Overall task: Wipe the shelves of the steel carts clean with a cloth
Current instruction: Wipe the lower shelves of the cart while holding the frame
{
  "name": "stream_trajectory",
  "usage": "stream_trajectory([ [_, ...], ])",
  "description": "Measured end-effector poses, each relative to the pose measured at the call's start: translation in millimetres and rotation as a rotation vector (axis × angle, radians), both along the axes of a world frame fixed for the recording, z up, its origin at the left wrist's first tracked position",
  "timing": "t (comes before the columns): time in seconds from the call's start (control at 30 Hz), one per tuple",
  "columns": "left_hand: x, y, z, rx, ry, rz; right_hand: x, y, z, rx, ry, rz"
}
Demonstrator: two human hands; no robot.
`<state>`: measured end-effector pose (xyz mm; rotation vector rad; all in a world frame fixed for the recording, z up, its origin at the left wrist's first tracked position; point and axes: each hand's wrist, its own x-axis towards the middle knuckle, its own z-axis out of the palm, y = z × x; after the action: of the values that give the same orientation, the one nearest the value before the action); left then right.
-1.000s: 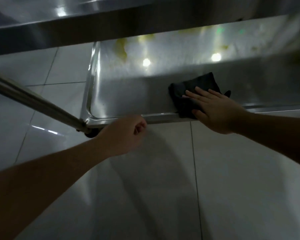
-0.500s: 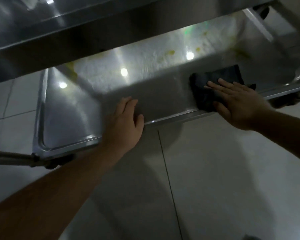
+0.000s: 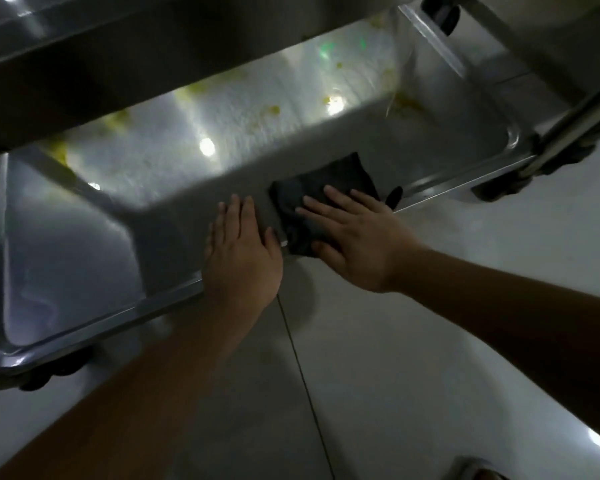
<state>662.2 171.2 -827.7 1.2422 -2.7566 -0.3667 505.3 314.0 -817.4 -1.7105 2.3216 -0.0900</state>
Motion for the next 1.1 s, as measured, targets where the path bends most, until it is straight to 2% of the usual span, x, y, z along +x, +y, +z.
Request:
stream_trajectory([
  [0.1,0,2,-1,-0.007,-0.006,0.003,-30,17,4,0.003,0.016,0.005],
  [0.17,-1,1,-1,-0.006,-0.018,0.004,-60,33,8,0.019,0.036,-0.063],
  [0.37,1,2,1,-0.035,-0.034,-0.017,-169,89,16,0.039,0.029,-0.588],
  [0.5,1,4,1,-0.064,-0.011,-0.010,-157,57,7,0.044,0.044,-0.745],
  [0.63,-1,5,2,-0.069,-0.005,0.008,-95,16,10,0.055,-0.010,-0.508],
  [0.77,-1,4,3,-0.073,-0.004,-0.001,-25,-2,17,0.051,-0.047,-0.056],
  [0.83,1,3,3,-0.069,-0.005,-0.006,-25,5,23,0.073,-0.090,0.108],
  [0.9,1,2,3,-0.059,-0.006,-0.002,-44,19,28,0.083,-0.083,0.128],
  [0.97,0,2,3,-0.048,-0.006,0.002,-76,36,28,0.050,-0.068,-0.026],
  [1.1,2,2,0,-0.077,0.010,-0.007,-160,59,28,0.065,-0.056,-0.524],
])
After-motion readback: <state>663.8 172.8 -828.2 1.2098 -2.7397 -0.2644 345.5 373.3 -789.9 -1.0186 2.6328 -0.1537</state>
